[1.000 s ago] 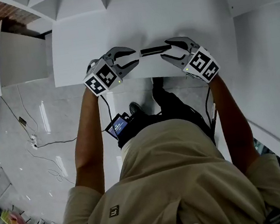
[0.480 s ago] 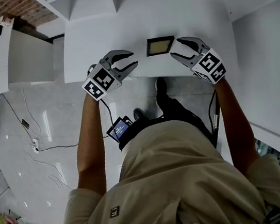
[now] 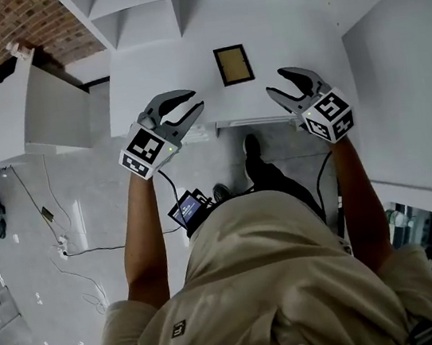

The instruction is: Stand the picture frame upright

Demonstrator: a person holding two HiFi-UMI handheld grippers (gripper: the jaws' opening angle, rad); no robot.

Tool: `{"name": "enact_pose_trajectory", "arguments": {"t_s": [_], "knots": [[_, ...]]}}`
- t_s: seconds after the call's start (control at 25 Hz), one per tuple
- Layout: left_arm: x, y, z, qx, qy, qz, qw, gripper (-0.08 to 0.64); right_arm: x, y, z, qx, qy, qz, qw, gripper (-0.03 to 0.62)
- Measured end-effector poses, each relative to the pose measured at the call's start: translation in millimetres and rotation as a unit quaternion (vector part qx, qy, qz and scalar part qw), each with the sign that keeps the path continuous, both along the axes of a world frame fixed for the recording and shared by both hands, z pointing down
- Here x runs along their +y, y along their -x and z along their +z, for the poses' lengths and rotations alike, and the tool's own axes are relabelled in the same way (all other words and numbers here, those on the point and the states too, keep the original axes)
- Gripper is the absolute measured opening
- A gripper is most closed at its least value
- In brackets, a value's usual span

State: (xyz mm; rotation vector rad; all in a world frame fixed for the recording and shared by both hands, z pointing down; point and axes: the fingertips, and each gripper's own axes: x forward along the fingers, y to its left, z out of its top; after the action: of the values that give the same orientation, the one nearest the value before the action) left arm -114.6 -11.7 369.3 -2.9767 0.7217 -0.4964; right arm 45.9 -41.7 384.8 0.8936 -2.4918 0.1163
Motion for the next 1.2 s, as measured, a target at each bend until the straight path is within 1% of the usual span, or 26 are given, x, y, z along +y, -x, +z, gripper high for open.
{"name": "enact_pose_trajectory", "arguments": {"t_s": [0.04,0.12,0.24,0.36,0.44,0.48,0.6,0.72,0.84,0.92,0.96,1.04,1.08,1.12,1.2], "knots": [[3,2,-3,0.015,0.008,-0.006,0.9998,0.103,3,0,-1,-0.008,0.010,0.010,1.000,0.214],[1,3,-1,0.038,0.036,-0.022,0.9984,0.103,-1,-8,12,-0.019,0.048,0.035,0.998,0.213],[-14,1,15,0.039,0.063,-0.042,0.9964,0.103,-28,-24,47,-0.028,0.114,0.081,0.990,0.213],[-31,-1,33,0.042,0.087,-0.047,0.9942,0.103,-72,-27,84,-0.022,0.154,0.114,0.981,0.196],[-45,-4,49,0.036,0.106,-0.050,0.9925,0.103,-106,-27,113,-0.020,0.184,0.130,0.974,0.176],[-53,-7,57,0.032,0.115,-0.051,0.9916,0.103,-124,-26,128,-0.020,0.202,0.134,0.970,0.176],[-81,-18,84,0.020,0.139,-0.059,0.9883,0.103,-171,-21,175,-0.015,0.255,0.140,0.957,0.176],[-109,-28,113,0.018,0.163,-0.073,0.9837,0.103,-205,-15,216,-0.005,0.292,0.140,0.946,0.176],[-135,-37,137,0.020,0.185,-0.086,0.9787,0.103,-225,-10,249,0.017,0.322,0.133,0.937,0.176],[-152,-45,149,0.019,0.197,-0.089,0.9762,0.103,-230,-10,264,0.043,0.338,0.126,0.932,0.176],[-160,-48,155,0.018,0.201,-0.090,0.9753,0.103,-231,-11,271,0.055,0.343,0.122,0.930,0.168],[-174,-53,164,0.014,0.209,-0.090,0.9736,0.103,-231,-11,277,0.068,0.351,0.116,0.927,0.124],[-181,-54,168,0.013,0.214,-0.091,0.9726,0.103,-231,-9,278,0.069,0.354,0.113,0.926,0.116],[-187,-54,172,0.013,0.219,-0.093,0.9713,0.103,-230,-8,277,0.066,0.357,0.113,0.925,0.086],[-196,-52,180,0.013,0.232,-0.099,0.9676,0.103,-231,-5,273,0.052,0.355,0.120,0.926,0.067]]}}
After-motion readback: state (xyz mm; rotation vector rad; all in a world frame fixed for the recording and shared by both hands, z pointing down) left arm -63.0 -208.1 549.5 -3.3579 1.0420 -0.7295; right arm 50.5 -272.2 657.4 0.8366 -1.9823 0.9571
